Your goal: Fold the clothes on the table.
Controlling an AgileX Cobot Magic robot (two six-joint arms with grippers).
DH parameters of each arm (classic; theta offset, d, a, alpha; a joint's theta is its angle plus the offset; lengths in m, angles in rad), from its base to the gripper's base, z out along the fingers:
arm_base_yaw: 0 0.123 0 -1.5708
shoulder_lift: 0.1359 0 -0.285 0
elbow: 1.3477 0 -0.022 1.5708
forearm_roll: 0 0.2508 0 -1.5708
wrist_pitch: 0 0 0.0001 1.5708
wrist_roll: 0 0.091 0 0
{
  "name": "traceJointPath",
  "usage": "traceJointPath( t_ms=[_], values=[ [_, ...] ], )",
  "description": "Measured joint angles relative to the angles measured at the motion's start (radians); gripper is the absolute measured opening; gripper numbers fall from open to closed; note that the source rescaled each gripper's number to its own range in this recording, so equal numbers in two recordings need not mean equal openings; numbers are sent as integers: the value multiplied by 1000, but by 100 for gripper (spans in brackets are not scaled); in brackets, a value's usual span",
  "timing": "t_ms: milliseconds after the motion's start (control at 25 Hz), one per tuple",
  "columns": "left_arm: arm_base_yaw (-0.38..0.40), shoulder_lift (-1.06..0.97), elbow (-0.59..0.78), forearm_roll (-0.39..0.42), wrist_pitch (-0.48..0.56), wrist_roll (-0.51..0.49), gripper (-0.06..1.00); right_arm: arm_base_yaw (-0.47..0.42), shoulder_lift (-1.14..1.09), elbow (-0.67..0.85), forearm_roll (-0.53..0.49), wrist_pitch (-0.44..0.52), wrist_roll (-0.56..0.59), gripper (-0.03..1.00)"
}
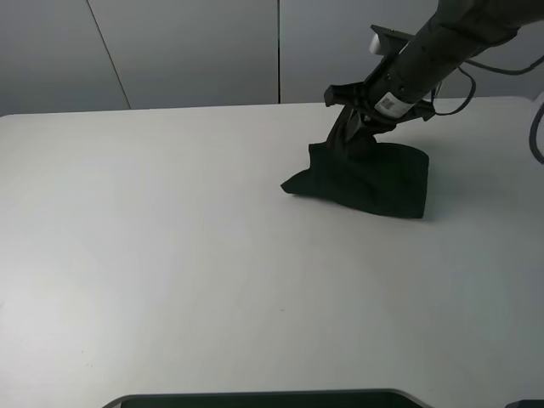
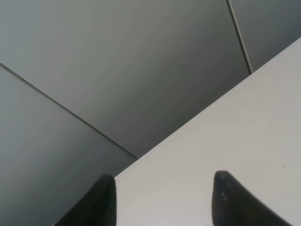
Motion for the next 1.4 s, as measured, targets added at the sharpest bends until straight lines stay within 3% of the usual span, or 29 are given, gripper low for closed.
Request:
traceJointPath(
  t_ms=[200, 320, 440, 600, 680, 800, 1040, 1120, 1240, 1400],
  values=[
    [0, 0, 0, 0, 0, 7, 72, 0, 80, 0, 48, -11, -50, 3],
    [0, 0, 0, 0, 0, 7, 72, 0, 130, 0, 192, 0, -227, 7],
    [0, 0, 0, 0, -4, 7, 72, 0, 164, 0, 412, 52, -469, 30],
    [0, 0, 0, -2, -6, 7, 72, 10, 172, -1, 588, 106, -637, 66],
    [0, 0, 0, -2, -6, 7, 72, 14, 172, -1, 626, 140, -683, 73],
    [0, 0, 0, -2, -6, 7, 72, 14, 157, -1, 648, 169, -726, 74],
    [0, 0, 0, -2, -6, 7, 72, 19, 68, -2, 598, 157, -762, 72],
    [0, 0, 0, -2, -6, 7, 72, 19, 30, -5, 510, 115, -709, 70],
    [0, 0, 0, -2, 5, 7, 72, 19, -2, -7, 292, 58, -550, 61],
    [0, 0, 0, -2, 26, 7, 72, 20, -2, -7, 43, 37, -328, 35]
  ],
)
